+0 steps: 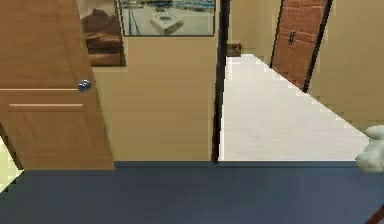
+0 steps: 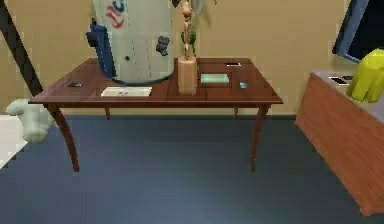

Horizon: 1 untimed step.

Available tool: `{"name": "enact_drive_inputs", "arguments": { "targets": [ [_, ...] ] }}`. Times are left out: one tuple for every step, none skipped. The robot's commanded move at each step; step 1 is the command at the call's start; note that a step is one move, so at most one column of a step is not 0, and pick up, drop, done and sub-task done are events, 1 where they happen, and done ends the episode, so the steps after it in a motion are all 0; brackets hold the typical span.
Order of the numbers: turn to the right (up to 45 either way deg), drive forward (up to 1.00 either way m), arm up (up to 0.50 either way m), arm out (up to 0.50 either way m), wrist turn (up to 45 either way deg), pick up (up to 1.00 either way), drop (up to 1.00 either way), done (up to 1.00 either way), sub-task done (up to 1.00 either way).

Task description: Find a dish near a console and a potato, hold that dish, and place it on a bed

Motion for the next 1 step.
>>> {"name": "enact_drive_inputs", "arguments": {
  "targets": [
    [30.0,0.00,0.00,0.00,0.0,0.00,0.00,0.00,0.00]
  ]
}}
